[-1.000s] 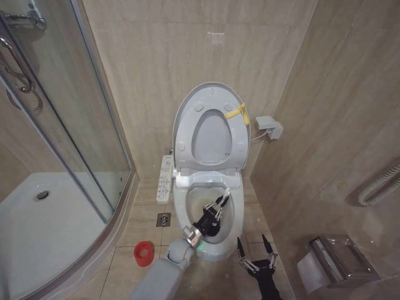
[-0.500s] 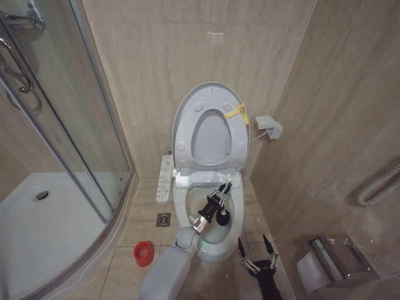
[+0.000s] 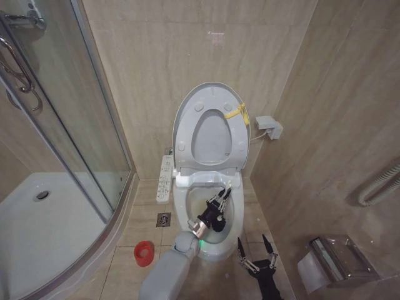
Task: Open the toilet lid, clean the toilet bowl with a toilet brush, close the toilet lid, and flush.
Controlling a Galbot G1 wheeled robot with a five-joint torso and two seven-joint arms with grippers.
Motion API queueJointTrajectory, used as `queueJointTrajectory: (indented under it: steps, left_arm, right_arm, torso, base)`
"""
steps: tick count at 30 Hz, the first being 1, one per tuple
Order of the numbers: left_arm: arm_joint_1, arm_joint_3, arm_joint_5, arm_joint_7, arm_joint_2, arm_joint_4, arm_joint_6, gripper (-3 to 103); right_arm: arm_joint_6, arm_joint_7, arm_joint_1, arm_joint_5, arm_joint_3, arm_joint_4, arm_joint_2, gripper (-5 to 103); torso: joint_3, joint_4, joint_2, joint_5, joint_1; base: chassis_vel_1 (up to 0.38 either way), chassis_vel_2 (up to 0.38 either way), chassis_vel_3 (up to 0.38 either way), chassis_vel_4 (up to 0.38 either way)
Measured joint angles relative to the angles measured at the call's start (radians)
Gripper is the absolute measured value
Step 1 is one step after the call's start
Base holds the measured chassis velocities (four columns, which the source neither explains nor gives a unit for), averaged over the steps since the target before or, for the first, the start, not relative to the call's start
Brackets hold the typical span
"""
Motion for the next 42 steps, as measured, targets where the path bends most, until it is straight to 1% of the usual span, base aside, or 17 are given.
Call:
queueJointTrajectory:
  steps: [5, 14, 20, 24, 27, 34, 42]
  left_arm:
    - [-0.023, -0.004, -0.007, 0.004, 0.0, -0.005, -0.005, 16]
    - [-0.036, -0.017, -0.005, 0.02, 0.001, 0.062, -0.011, 16]
    - [-0.032, -0.02, -0.004, 0.022, 0.001, 0.067, -0.012, 16]
    - [-0.04, -0.002, -0.01, 0.02, 0.001, 0.022, -0.012, 16]
    - [-0.047, 0.003, -0.018, 0.02, 0.001, 0.013, -0.012, 16]
    - [-0.045, 0.022, -0.046, 0.03, 0.001, 0.019, -0.01, 16]
    - [-0.006, 0.051, -0.044, 0.045, 0.001, 0.034, -0.01, 16]
  right_arm:
    - [0.0, -0.001, -0.001, 0.0, 0.002, -0.002, 0.002, 100]
    - [0.008, -0.002, -0.006, 0.0, 0.005, -0.004, 0.004, 100]
    - [0.008, -0.005, -0.006, 0.0, 0.004, -0.004, 0.007, 100]
    - [0.011, -0.008, -0.011, 0.0, 0.004, -0.003, 0.009, 100]
    - [0.012, -0.009, -0.012, 0.0, 0.005, -0.003, 0.009, 100]
    - [0.013, -0.011, -0.004, -0.006, 0.003, -0.016, 0.019, 100]
    - [0.016, -0.012, 0.001, -0.019, 0.0, -0.023, 0.033, 100]
  torso:
    - [0.0, 0.0002, 0.0, 0.0, 0.0]
    - [0.0, 0.0003, 0.0, 0.0, 0.0]
    - [0.0, 0.0004, 0.0, 0.0, 0.0]
    - [0.0, 0.0, 0.0, 0.0, 0.0]
    - [0.0, 0.0001, 0.0, 0.0, 0.0]
    - [0.0, 0.0004, 0.0, 0.0001, 0.0]
    - [0.0, 0.0004, 0.0, 0.0001, 0.0]
  base:
    - [0.0, 0.0, 0.0, 0.0]
    - [0.0, 0.0, 0.0, 0.0]
    - [0.0, 0.0, 0.0, 0.0]
    - [0.0, 0.0, 0.0, 0.0]
    - [0.0, 0.0, 0.0, 0.0]
    - [0.0, 0.0, 0.0, 0.0]
    - [0.0, 0.0, 0.0, 0.0]
